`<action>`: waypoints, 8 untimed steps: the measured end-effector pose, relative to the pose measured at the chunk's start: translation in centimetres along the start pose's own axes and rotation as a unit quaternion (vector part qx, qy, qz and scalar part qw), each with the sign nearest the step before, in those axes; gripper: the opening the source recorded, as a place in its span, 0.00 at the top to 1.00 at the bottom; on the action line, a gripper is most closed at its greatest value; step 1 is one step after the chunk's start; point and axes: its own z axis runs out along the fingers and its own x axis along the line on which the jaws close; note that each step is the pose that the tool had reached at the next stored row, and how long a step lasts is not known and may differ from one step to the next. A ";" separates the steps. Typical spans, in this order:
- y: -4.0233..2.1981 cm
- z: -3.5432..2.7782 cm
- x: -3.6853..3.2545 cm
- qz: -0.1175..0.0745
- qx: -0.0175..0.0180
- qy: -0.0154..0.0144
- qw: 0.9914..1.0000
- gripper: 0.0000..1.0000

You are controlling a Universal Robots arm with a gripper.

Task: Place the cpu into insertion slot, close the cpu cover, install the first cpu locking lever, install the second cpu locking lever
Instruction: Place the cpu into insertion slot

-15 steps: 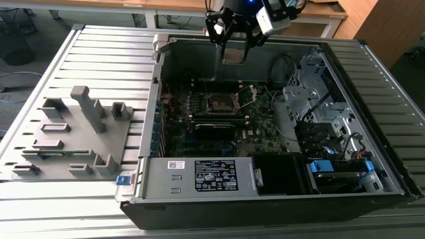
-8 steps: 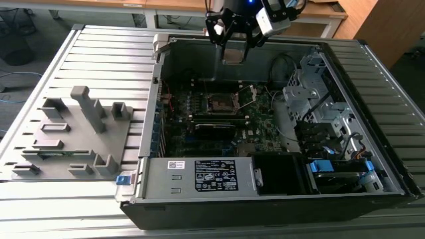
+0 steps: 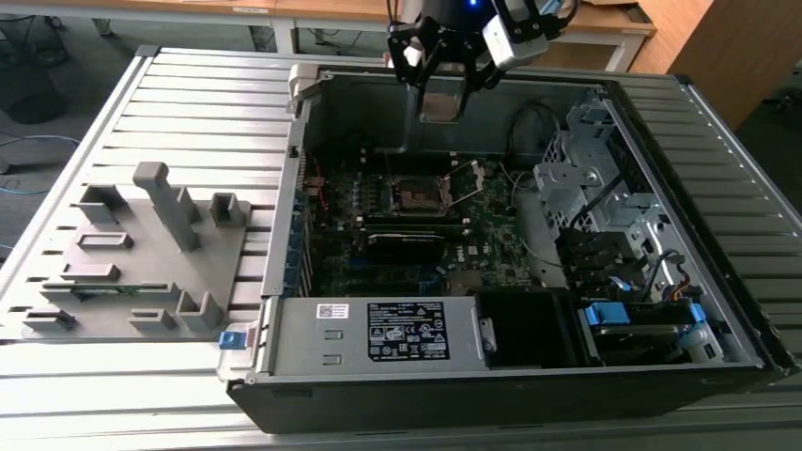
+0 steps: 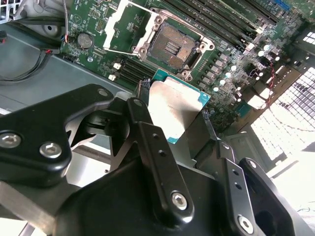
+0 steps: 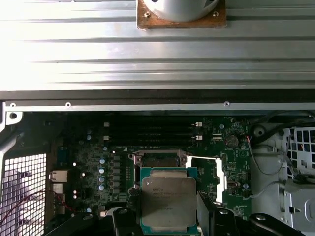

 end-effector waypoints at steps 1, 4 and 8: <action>-0.01 0.06 0.00 0.000 0.000 0.000 1.000 0.46; -0.02 0.26 0.00 0.000 0.000 0.000 1.000 0.46; -0.03 0.30 0.00 0.000 0.000 0.000 1.000 0.46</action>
